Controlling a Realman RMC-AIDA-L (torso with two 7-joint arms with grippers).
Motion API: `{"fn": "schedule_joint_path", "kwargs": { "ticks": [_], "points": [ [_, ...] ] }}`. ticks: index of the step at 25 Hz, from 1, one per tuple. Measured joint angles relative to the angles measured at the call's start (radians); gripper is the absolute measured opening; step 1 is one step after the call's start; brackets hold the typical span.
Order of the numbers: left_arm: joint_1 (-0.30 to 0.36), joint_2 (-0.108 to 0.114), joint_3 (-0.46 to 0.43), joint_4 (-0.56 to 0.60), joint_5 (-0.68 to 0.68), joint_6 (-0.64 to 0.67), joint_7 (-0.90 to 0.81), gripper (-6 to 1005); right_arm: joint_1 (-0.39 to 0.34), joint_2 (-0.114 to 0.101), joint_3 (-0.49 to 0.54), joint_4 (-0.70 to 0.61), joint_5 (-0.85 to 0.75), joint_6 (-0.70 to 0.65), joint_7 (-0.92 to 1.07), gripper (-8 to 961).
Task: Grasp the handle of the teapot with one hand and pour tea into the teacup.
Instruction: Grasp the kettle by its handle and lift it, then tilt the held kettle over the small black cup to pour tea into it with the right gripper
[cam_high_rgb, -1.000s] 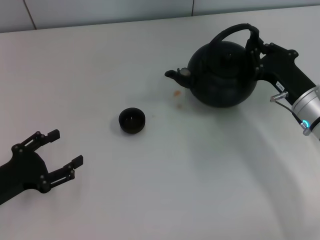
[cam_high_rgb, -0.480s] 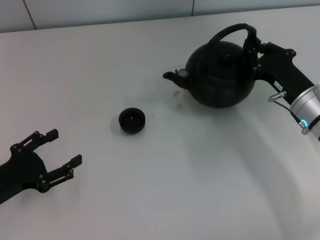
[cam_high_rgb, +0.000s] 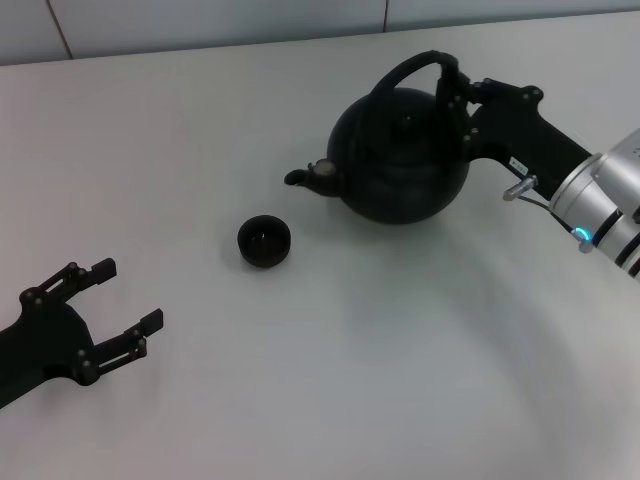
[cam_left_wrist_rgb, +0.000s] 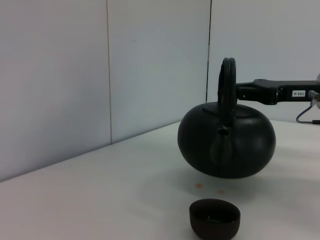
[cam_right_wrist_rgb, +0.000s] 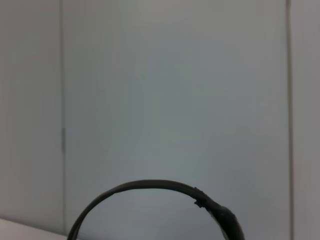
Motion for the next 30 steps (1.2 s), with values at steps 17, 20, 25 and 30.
{"fn": "schedule_joint_path", "kwargs": {
  "ticks": [17, 20, 25, 30],
  "points": [
    [-0.002, 0.0, -0.007, 0.0, 0.0, 0.0, 0.0, 852, 0.03, 0.002, -0.046, -0.043, -0.015, 0.001, 0.006, 90],
    [-0.002, 0.0, -0.011, 0.0, 0.0, 0.0, 0.0, 852, 0.035, 0.002, -0.047, -0.059, -0.022, 0.001, 0.002, 90],
    [-0.004, 0.0, -0.014, 0.0, 0.0, 0.0, 0.0, 852, 0.05, 0.003, -0.08, -0.087, -0.024, -0.002, -0.014, 90],
    [-0.006, 0.0, -0.014, 0.0, 0.0, -0.001, 0.0, 852, 0.063, 0.004, -0.112, -0.094, -0.025, -0.003, -0.051, 91]
  ]
}}
